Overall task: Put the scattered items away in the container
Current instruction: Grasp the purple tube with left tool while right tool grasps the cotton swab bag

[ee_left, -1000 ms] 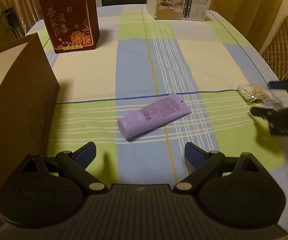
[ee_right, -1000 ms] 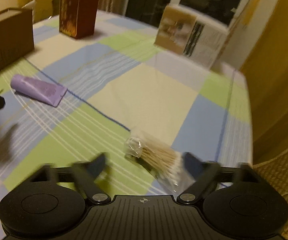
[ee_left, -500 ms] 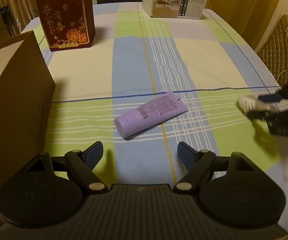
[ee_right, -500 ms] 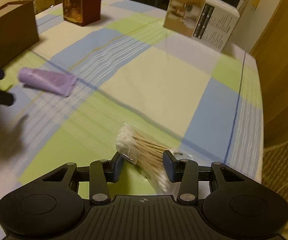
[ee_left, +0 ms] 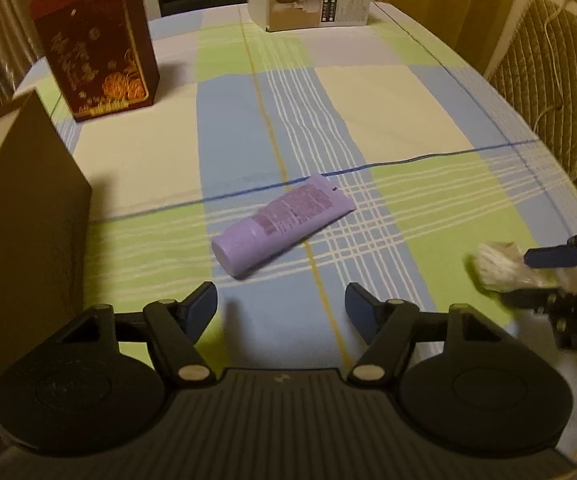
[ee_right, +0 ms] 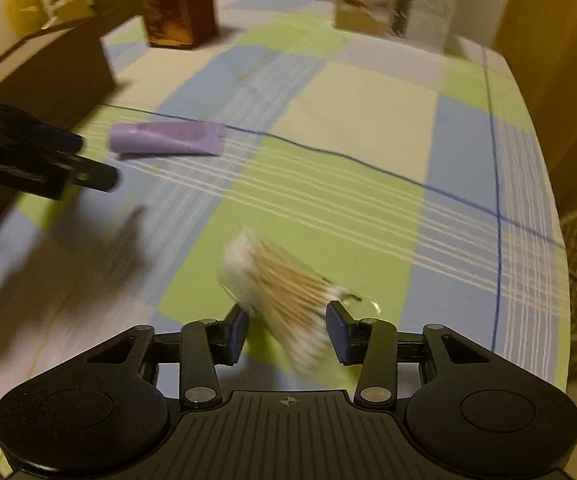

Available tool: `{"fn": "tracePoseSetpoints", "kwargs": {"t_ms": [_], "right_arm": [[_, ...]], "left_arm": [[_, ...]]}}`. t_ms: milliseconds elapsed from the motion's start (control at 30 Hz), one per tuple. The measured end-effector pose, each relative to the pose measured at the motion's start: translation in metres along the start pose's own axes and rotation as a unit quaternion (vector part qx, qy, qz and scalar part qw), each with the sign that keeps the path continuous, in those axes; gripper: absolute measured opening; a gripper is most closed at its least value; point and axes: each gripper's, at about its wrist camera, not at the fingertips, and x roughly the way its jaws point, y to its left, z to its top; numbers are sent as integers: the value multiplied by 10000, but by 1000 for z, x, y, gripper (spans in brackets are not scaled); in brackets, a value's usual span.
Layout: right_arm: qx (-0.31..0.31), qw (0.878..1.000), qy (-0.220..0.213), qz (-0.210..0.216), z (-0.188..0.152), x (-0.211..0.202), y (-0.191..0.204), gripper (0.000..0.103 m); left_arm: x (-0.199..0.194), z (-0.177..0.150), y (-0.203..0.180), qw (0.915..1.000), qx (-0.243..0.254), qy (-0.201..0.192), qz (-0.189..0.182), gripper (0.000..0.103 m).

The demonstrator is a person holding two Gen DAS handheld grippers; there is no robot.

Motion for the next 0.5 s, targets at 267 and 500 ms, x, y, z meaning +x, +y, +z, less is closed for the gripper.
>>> {"fn": "tracePoseSetpoints", "kwargs": {"t_ms": [267,500], "right_arm": [[110,9996,-154,187,4,2,-9,46],[271,9990,-192,312,6,1,-13,46]], "left_arm": [[36,30,-17,9875,1530,213,304,67],[58,48,-13,9915,1239,393,25,36]]}}
